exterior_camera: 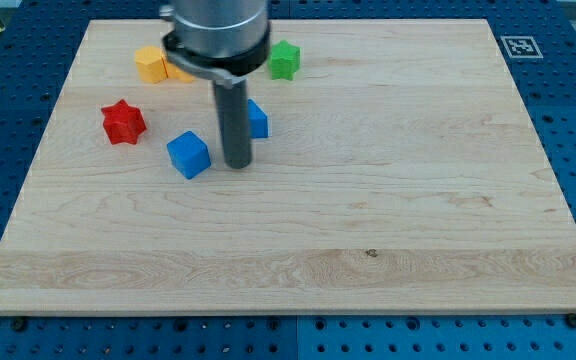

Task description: Point at the center of the board

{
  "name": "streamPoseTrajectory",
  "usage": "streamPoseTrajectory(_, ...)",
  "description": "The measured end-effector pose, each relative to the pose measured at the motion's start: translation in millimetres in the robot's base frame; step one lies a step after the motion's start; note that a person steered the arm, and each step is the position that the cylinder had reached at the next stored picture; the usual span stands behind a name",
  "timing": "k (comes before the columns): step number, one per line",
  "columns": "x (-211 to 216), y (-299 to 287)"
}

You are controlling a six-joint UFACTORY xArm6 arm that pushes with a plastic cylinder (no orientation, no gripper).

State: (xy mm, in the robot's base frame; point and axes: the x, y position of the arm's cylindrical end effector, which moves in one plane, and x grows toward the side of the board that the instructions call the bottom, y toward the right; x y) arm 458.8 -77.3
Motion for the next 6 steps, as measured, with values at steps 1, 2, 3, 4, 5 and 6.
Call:
streamPoseTrajectory(1,0.3,-49.5)
streamPoseTrajectory(2,-0.5,-89.1)
streamPoseTrajectory(3,1.8,-93.6)
streamPoseTrajectory(4,14.3,-67.0)
streamPoseTrajectory(5,18.5,-7.3)
streamPoseTrajectory(6,11.9,68.5)
